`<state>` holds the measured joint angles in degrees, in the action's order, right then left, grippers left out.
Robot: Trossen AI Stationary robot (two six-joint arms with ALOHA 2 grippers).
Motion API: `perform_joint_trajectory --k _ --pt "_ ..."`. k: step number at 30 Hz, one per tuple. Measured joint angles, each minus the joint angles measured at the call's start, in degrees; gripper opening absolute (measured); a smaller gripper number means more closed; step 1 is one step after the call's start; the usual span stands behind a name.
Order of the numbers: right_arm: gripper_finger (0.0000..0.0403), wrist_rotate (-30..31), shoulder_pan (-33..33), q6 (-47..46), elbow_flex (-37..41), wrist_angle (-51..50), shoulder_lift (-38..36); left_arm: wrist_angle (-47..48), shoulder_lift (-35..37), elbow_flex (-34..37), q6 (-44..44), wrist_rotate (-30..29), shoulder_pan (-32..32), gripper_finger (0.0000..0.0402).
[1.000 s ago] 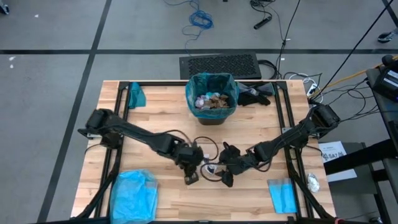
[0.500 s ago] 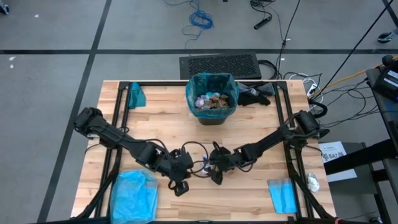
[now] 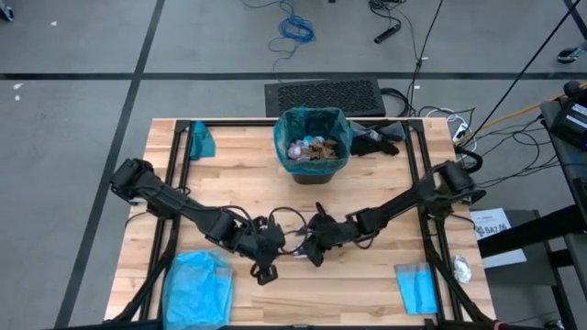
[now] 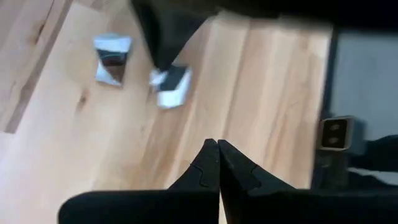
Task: Place trash/remove bag and relplace
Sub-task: Put the white paper into the blue trash bag inside the black trash bin
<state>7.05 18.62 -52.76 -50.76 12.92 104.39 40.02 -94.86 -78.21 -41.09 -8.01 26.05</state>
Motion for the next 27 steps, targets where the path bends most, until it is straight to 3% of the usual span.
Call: perform_joint_trajectory --k 4,9,13,17,20,23,27 --pt "0.0001 4.0 2.2 1.3 0.0 -1.1 -10.2 -0.3 0.0 1.3 5.2 0.0 -2.1 0.0" --pt "0.0 15.0 1.5 5.3 -0.1 -12.6 -25.8 -0.5 0.0 2.7 11.1 1.5 -6.1 0.0" --pt "0.0001 18.4 -5.0 11.0 -0.1 -16.9 -35.6 -1.5 0.0 2.7 17.2 4.0 -9.2 0.0" --pt "0.0001 18.2 -14.3 17.6 -2.1 -20.9 -39.6 -3.7 0.0 2.7 22.2 5.8 -11.7 0.0" --pt "0.0001 14.7 -22.4 22.4 -5.4 -23.5 -39.1 -7.5 -0.3 2.7 27.1 6.1 -13.7 0.0" --pt "0.0006 7.4 -29.1 30.2 -8.3 -23.3 -37.1 -11.2 -1.6 2.7 31.2 6.5 -16.3 0.0001" --pt "0.0055 -6.6 -34.7 38.5 -12.7 -21.0 -35.9 -12.1 -4.4 2.7 32.3 14.6 -20.8 0.0028"
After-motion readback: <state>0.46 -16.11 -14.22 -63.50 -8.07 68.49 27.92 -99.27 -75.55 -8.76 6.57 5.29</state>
